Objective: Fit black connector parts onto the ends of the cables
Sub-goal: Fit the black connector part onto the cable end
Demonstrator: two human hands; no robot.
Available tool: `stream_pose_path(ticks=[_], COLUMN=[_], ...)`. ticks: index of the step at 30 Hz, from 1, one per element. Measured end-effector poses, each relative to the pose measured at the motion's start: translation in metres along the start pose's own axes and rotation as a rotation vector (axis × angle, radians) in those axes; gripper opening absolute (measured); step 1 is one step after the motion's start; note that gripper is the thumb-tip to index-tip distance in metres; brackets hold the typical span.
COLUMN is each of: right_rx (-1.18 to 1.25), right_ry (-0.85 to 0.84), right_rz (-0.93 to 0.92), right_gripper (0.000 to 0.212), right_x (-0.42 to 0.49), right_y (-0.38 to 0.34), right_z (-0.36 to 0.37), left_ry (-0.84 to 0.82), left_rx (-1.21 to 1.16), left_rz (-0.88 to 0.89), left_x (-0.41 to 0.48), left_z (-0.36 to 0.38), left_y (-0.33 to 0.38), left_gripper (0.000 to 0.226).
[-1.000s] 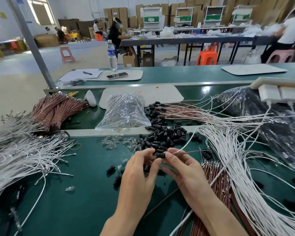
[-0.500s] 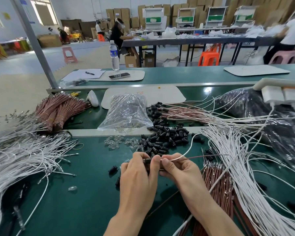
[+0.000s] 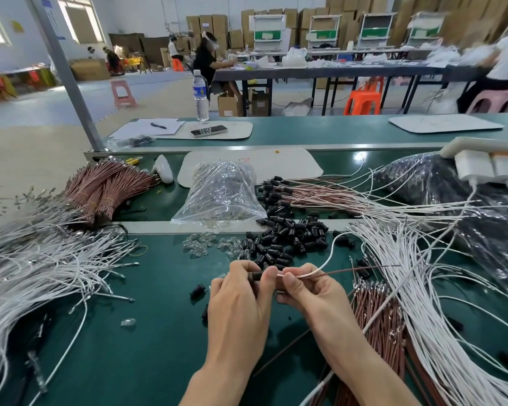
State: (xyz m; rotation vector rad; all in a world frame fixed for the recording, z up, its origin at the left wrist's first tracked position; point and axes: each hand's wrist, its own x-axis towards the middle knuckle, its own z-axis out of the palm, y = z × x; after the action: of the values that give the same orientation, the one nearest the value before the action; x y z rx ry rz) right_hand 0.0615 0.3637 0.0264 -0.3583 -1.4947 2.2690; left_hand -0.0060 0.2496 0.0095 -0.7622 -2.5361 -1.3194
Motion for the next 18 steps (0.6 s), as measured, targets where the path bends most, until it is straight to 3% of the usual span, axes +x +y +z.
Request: stream_pose_path(ticks=[7,11,18], right_rx=[0.075,0.1,0.094], right_ry=[-0.009,-0.034,-0.063], right_rz=[0.029,0.046,0.057], right_gripper=[0.007,0.023,0.024], right_x=[0.0004,0.0021,0.0026], right_y=[0.002,0.0038,0.0053], right_z=[-0.0016,-0.0047,-0.0076], left_ry=[0.047,0.04,0.051], left_rx=[0.155,0.2,0.206], left_rz=[0.059,0.069,0.116], left_x=[0.0014,0.002,0.0015], left_z=[-0.0027,-0.0022,-0.0015], left_y=[0.0031,0.0011,0.0019], left_gripper=[0.056,0.061,0.048])
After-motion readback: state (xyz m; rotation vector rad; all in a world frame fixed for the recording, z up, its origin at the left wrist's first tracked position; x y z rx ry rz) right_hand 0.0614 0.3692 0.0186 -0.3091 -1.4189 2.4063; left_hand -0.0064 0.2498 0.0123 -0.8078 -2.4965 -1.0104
